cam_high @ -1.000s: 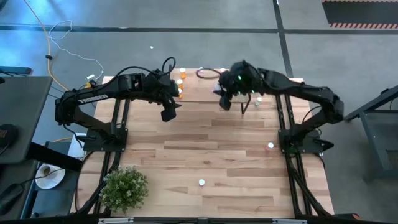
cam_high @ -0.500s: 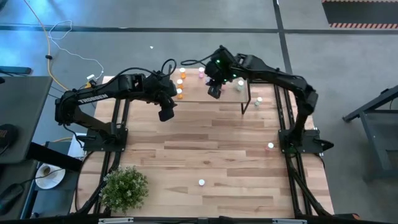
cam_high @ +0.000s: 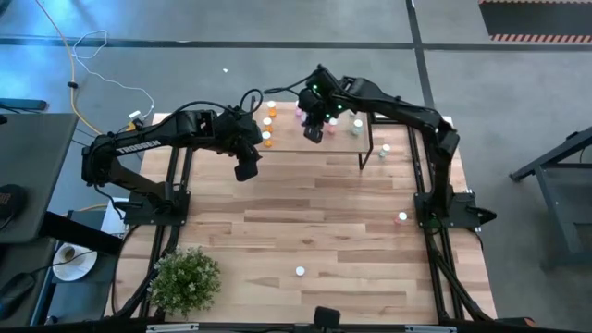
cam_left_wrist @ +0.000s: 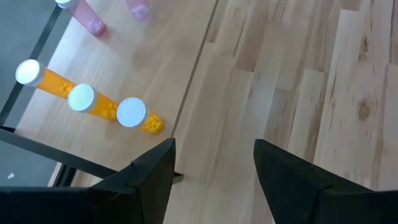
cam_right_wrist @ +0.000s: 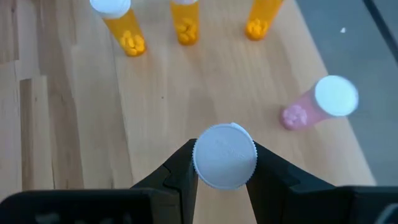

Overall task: Pick and place medicine bottles onto shelf by color
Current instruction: Put the right purple pill bottle on the shelf aligned with the other purple pill bottle

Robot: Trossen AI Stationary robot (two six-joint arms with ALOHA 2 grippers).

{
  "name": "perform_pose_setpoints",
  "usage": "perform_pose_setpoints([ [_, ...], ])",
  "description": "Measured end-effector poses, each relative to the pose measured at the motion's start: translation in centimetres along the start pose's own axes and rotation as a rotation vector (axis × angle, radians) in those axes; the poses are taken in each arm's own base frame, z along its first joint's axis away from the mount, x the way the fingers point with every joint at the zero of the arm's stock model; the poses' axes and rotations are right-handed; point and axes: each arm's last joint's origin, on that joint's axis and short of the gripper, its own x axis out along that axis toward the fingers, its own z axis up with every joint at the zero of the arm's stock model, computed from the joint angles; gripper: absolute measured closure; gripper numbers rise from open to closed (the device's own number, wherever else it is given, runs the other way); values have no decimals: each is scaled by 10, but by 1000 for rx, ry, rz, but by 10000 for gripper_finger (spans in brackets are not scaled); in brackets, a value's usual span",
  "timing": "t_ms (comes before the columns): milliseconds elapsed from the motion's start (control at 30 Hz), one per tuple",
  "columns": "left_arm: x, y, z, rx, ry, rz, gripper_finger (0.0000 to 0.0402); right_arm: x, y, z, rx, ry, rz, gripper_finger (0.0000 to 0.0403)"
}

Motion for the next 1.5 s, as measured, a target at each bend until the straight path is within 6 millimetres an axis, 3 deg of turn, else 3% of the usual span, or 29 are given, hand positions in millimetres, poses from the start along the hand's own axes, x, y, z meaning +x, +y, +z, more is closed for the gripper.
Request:
perform_pose_setpoints([
  [500, 0, 0, 0, 8, 0, 0, 195, 30, -3, -5, -21, 49, 34, 300],
  [1500, 0, 0, 0, 8, 0, 0, 195, 34, -4, -3, -54, 32, 30, 299],
])
